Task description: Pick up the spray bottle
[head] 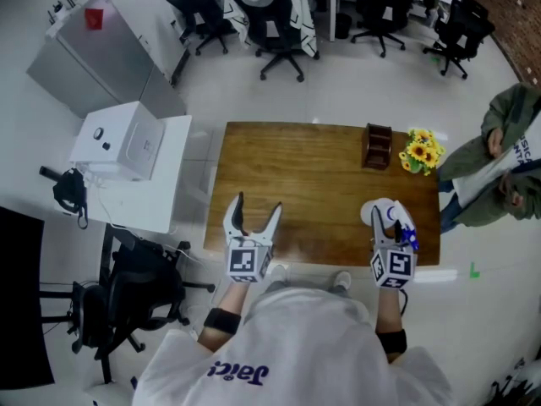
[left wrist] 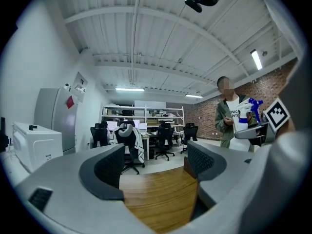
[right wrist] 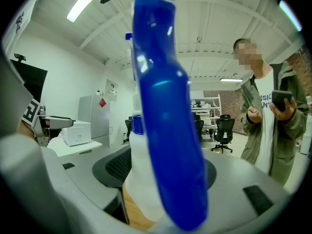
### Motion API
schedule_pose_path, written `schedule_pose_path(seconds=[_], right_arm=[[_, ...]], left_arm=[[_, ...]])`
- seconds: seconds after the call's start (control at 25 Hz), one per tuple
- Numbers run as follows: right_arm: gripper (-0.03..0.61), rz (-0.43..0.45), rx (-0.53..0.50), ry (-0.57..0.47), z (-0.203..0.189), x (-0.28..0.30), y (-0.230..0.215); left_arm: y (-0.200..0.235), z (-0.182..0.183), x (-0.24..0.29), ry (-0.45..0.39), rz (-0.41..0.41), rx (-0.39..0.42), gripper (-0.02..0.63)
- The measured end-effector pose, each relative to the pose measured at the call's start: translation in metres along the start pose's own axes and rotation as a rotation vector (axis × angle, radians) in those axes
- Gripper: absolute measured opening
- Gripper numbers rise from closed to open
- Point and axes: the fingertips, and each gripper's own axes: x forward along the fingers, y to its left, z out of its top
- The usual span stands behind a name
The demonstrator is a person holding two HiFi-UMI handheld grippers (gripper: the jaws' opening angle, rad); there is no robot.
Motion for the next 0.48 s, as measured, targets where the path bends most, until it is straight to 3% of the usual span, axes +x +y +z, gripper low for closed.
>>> schedule_pose_path(seconds=[0.48], right_arm=[[0.256, -0.013, 0.012, 0.021, -0.0003, -0.0058, -0.0012]], left_arm=[[-0.0039, 0.0018, -0.0033, 0.008, -0.012, -0.004, 0.396]])
